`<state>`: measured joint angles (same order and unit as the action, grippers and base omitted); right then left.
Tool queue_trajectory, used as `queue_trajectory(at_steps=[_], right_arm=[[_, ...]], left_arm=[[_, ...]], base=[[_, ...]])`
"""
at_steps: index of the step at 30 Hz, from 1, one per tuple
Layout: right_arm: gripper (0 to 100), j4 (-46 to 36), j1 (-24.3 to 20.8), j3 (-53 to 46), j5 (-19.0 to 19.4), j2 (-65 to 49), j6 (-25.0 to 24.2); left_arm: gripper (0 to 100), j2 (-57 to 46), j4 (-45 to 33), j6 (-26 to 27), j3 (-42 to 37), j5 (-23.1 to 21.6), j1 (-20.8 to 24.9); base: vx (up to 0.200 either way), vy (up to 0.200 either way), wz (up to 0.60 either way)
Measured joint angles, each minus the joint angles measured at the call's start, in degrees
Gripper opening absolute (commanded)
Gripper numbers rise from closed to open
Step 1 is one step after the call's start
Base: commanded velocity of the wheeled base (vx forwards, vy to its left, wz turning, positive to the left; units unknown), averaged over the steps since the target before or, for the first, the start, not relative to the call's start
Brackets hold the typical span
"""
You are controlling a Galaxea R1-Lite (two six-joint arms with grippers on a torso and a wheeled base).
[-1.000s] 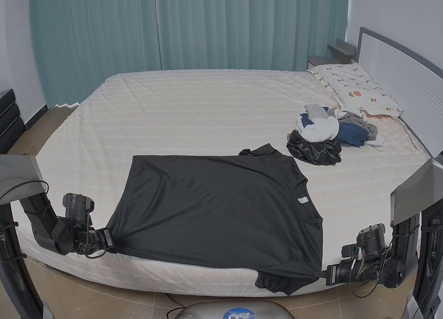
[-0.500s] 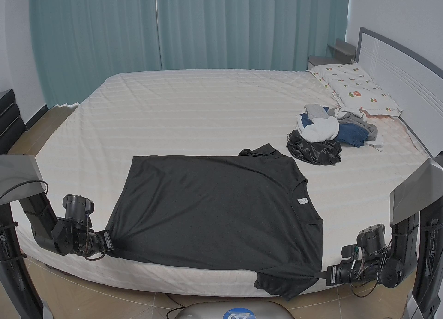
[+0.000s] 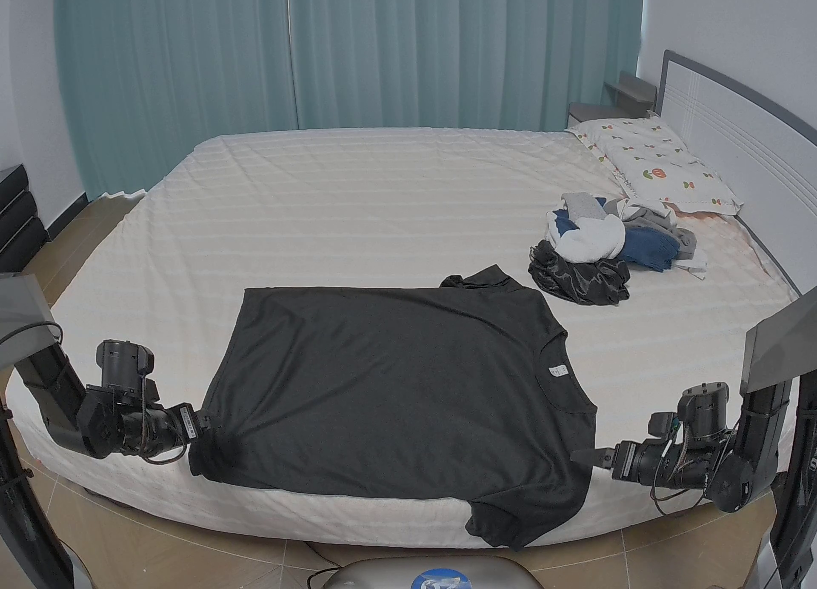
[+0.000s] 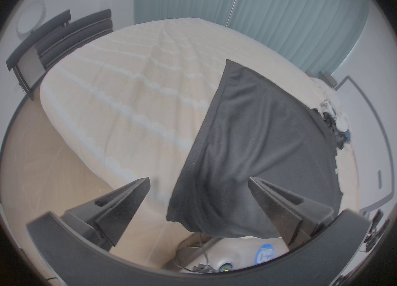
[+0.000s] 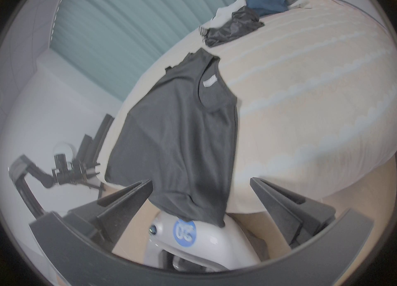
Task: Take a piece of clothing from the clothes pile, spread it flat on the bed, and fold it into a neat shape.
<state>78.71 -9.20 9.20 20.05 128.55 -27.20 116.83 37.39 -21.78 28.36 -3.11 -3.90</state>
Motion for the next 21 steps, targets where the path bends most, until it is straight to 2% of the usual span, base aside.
queue_trajectory(at_steps=[7,11,17,21], right_arm=[[100,0.20,0.45,2.58,0.04,-2.28,-3.43],[100,0.72,0.56,3.58,-0.05,-3.05,-4.66],[100,1.12,0.66,5.25,-0.55,-4.29,-9.17],[100,1.21,0.52,5.90,-0.65,-4.77,-9.53]], left_arm=[[100,-4.49,-9.73,-7.96,4.72,-6.55,-0.80],[100,-5.71,-11.75,-9.52,6.79,-10.26,-1.08],[100,-6.03,-11.89,-10.62,7.84,-10.95,-1.28],[100,-5.32,-11.45,-10.70,8.11,-11.12,-1.35]], base=[[0.000,0.000,0.00],[0.000,0.200,0.00],[0.000,0.200,0.00],[0.000,0.200,0.00]])
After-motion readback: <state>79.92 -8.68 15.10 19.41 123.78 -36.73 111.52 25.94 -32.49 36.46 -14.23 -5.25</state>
